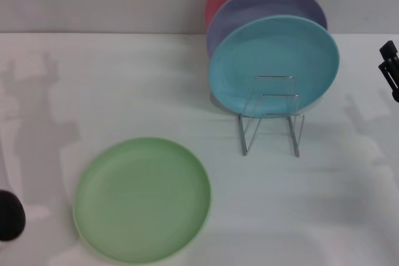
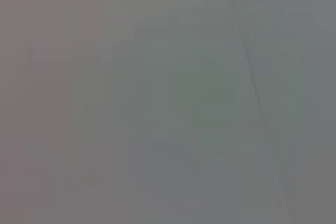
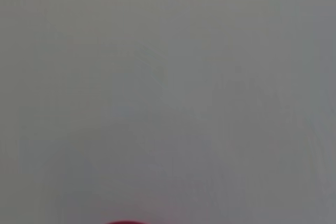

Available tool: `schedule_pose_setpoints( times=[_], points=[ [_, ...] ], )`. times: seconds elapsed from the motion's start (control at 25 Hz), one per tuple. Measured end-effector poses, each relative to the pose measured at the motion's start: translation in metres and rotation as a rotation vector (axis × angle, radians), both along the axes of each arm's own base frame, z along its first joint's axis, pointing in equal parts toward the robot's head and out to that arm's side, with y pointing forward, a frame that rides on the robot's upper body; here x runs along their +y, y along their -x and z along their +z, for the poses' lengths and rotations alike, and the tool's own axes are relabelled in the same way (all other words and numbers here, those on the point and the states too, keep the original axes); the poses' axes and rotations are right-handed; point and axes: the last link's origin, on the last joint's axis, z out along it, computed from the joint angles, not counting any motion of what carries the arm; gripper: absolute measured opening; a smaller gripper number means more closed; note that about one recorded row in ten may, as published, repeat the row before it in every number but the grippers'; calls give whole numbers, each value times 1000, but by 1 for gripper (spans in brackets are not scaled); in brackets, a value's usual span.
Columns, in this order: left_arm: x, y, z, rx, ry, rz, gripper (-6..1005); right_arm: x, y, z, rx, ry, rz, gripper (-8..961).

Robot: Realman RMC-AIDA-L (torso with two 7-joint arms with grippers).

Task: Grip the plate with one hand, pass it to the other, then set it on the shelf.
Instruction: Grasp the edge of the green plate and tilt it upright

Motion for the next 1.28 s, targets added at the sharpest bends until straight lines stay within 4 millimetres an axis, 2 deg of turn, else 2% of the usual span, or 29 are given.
schedule_pose_setpoints(
  times=[0.12, 0.28, 0.56, 0.8, 1.0, 1.28],
  points=[
    [10, 4, -5, -80, 127, 51, 799, 0, 0, 0, 0, 1, -2, 780],
    [12, 3, -1, -139, 221, 54, 798, 0, -1, 0, 1, -2, -5, 781],
    [1, -19, 14, -281, 544, -19, 798, 3, -1, -1, 0, 5, -14, 780],
    [-20, -35, 35, -338, 817, -46, 798, 12, -1, 1, -18, 9, -22, 780],
    [-32, -35, 41, -343, 966, 97, 798, 25, -2, 7, -54, 11, -38, 779],
    [-45, -44, 38, -310, 1111, 317, 798, 37, -1, 11, -60, 3, -54, 780]
  ],
)
